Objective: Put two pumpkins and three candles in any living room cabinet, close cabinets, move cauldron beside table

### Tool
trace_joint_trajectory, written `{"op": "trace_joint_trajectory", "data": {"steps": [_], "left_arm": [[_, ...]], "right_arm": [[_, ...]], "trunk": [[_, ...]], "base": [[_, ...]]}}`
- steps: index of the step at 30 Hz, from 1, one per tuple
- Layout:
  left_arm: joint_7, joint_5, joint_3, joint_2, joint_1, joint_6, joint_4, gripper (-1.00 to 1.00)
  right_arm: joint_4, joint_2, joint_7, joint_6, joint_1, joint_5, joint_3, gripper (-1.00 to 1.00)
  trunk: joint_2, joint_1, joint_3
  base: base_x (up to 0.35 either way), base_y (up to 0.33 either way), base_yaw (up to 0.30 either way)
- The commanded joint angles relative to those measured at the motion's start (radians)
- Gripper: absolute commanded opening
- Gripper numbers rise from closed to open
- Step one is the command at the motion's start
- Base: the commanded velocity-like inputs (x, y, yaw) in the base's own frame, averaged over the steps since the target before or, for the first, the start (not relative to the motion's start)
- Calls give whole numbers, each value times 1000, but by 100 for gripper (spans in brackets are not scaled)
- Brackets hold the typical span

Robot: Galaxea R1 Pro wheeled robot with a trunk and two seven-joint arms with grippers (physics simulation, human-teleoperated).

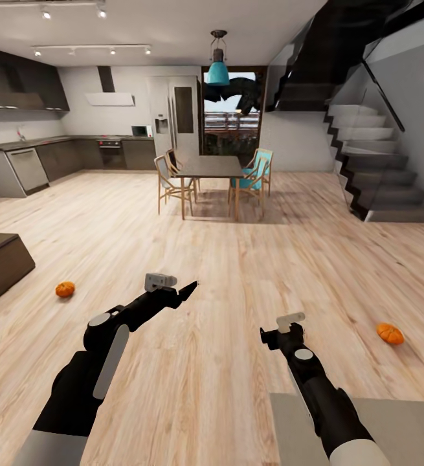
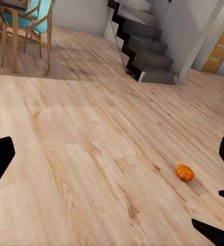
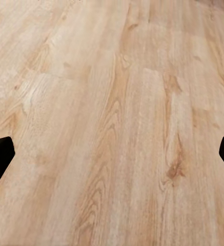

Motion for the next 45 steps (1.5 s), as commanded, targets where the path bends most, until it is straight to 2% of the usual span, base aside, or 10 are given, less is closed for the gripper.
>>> {"op": "trace_joint_trajectory", "data": {"steps": [1,11,21,35,45], "left_arm": [[0,0,0,0,0,0,0,100],[0,0,0,0,0,1,1,100],[0,0,0,0,0,1,1,100],[0,0,0,0,0,-1,1,100],[1,0,3,0,0,3,0,100]], "right_arm": [[0,0,0,0,0,0,0,100],[0,1,0,0,0,0,-1,100],[1,1,0,0,0,0,0,100],[2,1,0,0,0,0,1,100],[2,1,0,0,0,0,1,100]], "trunk": [[0,0,0],[0,0,-2],[0,0,-9],[0,0,-22],[0,0,-31]], "base": [[7,0,281],[3,0,283],[230,0,274],[27,0,251],[286,0,247]]}}
